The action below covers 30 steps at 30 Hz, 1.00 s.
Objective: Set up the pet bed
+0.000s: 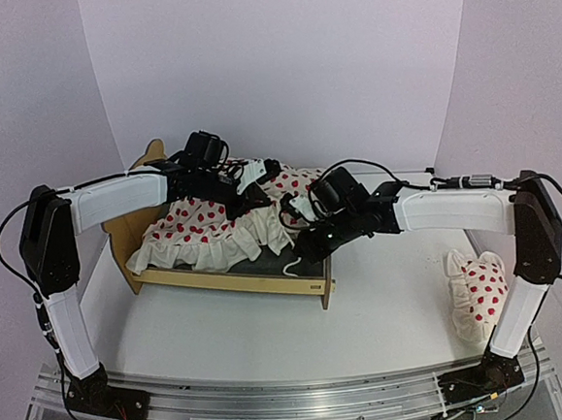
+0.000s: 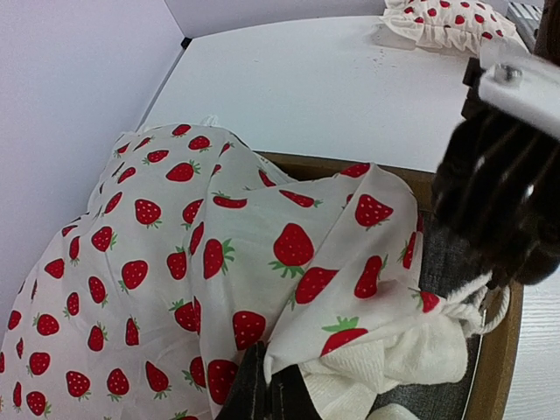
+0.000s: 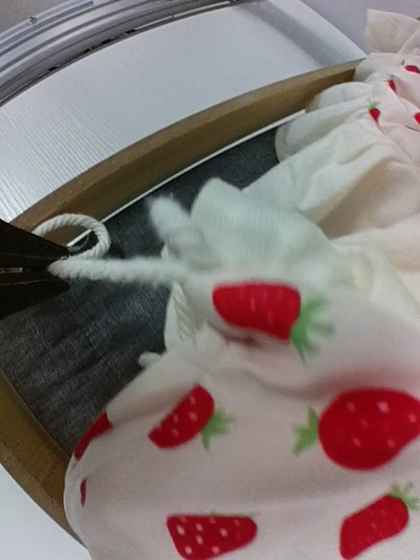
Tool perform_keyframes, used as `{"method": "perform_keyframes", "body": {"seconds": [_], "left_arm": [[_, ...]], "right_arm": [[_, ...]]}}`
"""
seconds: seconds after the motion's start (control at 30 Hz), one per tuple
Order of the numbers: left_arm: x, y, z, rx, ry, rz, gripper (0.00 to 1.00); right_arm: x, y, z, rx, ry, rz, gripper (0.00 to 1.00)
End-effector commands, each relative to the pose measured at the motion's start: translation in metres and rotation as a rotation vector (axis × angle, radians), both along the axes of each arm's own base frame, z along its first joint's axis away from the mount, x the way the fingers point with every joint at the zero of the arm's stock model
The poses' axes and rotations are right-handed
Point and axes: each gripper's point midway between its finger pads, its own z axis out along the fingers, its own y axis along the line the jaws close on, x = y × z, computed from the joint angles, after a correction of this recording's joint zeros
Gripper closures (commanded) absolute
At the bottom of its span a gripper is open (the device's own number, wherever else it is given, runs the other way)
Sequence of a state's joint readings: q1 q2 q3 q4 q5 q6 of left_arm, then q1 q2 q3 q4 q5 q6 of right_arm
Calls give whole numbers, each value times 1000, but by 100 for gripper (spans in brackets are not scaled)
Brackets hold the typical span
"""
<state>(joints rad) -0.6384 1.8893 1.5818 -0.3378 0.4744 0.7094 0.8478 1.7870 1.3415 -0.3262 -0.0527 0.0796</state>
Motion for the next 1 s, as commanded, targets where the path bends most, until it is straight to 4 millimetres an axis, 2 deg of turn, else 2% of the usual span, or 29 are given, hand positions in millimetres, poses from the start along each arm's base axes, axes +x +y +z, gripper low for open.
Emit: {"method": "perform_keyframes", "body": {"seconds": [0.0, 0.1, 0.33, 0.5, 0.57, 0.63, 0.7, 0.8, 0.87, 0.97], "left_arm": [[3, 5, 36, -46, -98, 7, 100], [3, 5, 35, -44, -97, 6, 100], [1, 4, 34, -51, -86, 3, 100], [-4, 7, 28, -39, -68, 2, 100], [-8, 8, 23, -35, -49, -3, 100], [-11, 9, 19, -33, -30, -7, 100], [-14, 9, 15, -34, -9, -12, 100], [-18, 10, 12, -35, 13, -18, 100], [-18, 10, 11, -34, 19, -16, 100], [-19, 10, 10, -34, 21, -17, 100]], "right_arm": [[-33, 5, -26, -4, 183, 79, 100], [-35, 5, -30, -6, 208, 66, 100], [-17, 20, -31, -6, 191, 47, 100], [-23, 10, -51, -59, 228, 35, 97], [-26, 6, -52, -65, 238, 30, 94], [-28, 3, -46, -64, 238, 23, 89], [-30, 0, -38, -60, 230, 27, 80], [-37, 0, -13, -24, 199, 74, 70], [-38, -3, 3, -5, 160, 92, 68], [-35, -10, 15, -10, 104, 87, 69]]}}
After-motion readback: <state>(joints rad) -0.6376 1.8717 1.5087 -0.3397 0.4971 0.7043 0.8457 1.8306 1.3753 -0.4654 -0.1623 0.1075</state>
